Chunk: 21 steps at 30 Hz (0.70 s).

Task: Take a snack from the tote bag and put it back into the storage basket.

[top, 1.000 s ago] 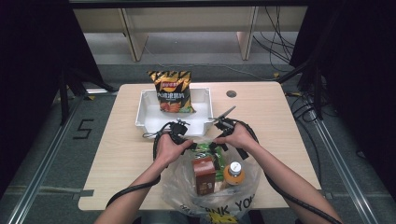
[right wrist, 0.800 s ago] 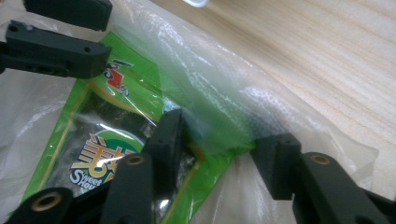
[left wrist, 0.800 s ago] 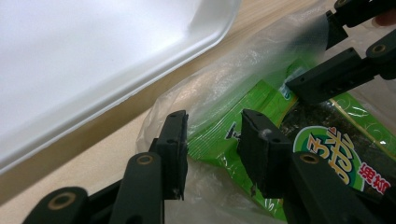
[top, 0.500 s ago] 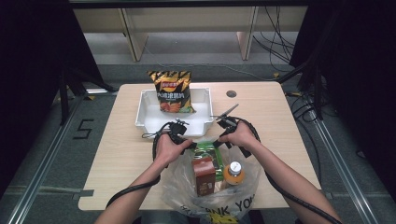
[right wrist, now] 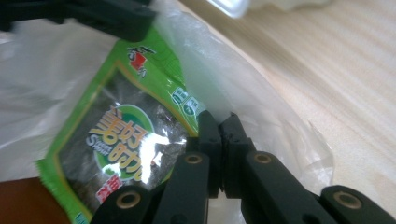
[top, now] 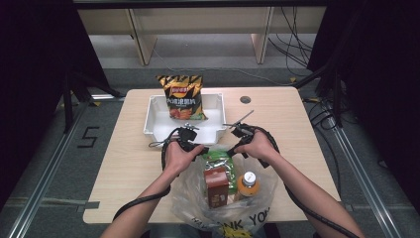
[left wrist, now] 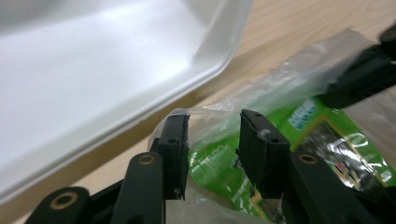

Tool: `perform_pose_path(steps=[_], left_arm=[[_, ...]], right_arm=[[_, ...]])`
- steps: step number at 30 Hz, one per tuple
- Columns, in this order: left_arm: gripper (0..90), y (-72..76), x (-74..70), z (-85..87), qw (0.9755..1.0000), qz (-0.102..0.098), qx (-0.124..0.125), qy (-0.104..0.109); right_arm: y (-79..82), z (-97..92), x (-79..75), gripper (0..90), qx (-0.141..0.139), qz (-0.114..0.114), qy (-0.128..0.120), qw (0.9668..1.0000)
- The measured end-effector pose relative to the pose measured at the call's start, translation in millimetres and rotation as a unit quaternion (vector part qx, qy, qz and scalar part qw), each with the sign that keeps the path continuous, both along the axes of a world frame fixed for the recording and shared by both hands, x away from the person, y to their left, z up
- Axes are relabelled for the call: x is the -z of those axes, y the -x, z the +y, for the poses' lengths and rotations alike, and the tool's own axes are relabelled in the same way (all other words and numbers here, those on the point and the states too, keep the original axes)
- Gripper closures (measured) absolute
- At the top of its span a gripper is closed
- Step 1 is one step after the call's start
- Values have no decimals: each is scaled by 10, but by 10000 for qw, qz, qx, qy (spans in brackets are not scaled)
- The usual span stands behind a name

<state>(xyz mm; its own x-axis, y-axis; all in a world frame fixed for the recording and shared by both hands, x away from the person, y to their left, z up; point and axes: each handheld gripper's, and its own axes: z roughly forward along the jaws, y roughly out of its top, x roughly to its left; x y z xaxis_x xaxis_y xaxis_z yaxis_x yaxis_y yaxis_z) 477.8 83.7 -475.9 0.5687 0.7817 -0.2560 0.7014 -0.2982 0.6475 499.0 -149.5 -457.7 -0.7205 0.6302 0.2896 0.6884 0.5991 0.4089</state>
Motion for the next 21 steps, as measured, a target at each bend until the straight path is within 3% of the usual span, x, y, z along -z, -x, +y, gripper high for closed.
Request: perform_pose_path(steps=[6,9,10,14,17,21], left_arm=[[659,15,-93,7,9990,-383,-151,185],[675,19,-122,6,9984,-531,-162,114],[674,18,-127,8,9982,-571,-177,73],[670,22,-158,43,9980,-559,-133,266],[645,47,-201,70,9978,-528,18,399],[609,87,-267,123,9970,-495,209,558]], right_arm=[[137,-59,-194,896,-198,-318,-43,9993],[207,-80,-253,895,-243,-494,-96,9984],[224,-85,-272,896,-299,-443,-133,9985],[296,-106,-341,898,-275,-621,-162,9976],[347,-121,-374,899,-157,-555,-311,9979],[408,-173,-377,900,-107,-755,-428,9962]])
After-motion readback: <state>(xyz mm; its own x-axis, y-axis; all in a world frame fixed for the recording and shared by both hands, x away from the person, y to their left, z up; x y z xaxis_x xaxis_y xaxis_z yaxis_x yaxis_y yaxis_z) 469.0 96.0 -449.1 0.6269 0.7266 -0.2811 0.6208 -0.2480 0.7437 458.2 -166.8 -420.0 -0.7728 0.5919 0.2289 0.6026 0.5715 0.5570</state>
